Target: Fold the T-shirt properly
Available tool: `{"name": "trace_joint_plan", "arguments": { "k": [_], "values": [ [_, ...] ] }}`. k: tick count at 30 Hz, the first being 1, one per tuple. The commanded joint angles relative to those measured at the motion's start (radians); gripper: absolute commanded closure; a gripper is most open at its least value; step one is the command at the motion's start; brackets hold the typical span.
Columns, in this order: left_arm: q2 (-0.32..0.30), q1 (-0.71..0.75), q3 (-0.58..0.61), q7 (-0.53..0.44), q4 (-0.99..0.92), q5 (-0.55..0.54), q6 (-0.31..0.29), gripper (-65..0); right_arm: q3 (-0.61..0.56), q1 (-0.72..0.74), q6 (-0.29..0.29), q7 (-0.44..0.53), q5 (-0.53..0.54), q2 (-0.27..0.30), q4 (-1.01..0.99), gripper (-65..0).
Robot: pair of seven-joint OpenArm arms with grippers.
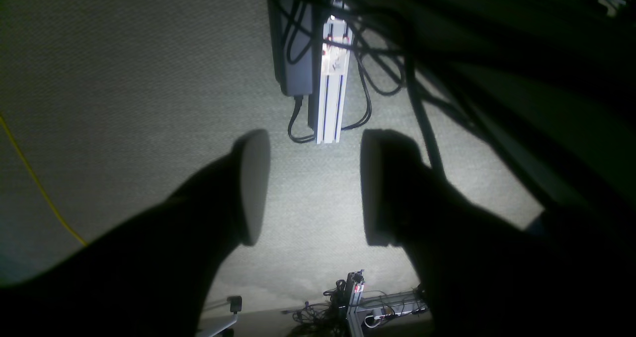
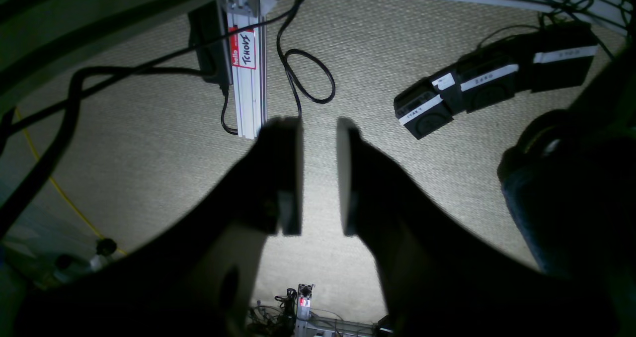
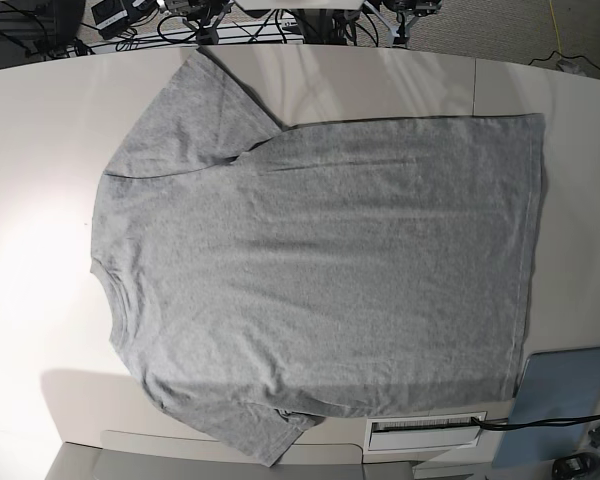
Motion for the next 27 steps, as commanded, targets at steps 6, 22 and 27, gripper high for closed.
{"name": "trace_joint_plan", "arguments": {
  "k": [6,22,27],
  "values": [
    [0.000,0.012,-0.002,-0.003,0.003,0.000,-0.014,-31.1,0.002,-0.019,0.003,-0.003,0.000,0.006,0.005,-12.7],
    [0.000,0.164,-0.001,0.064,0.200,0.000,-0.031,-31.1,0.002,-0.085,0.003,-0.069,0.000,0.006,0.021,-12.7],
    [0.000,0.297,-0.001,0.118,0.416,-0.026,-0.130,-31.0,0.002,-0.189,0.003,-0.118,-0.017,0.006,0.173,-12.7]
  ]
}}
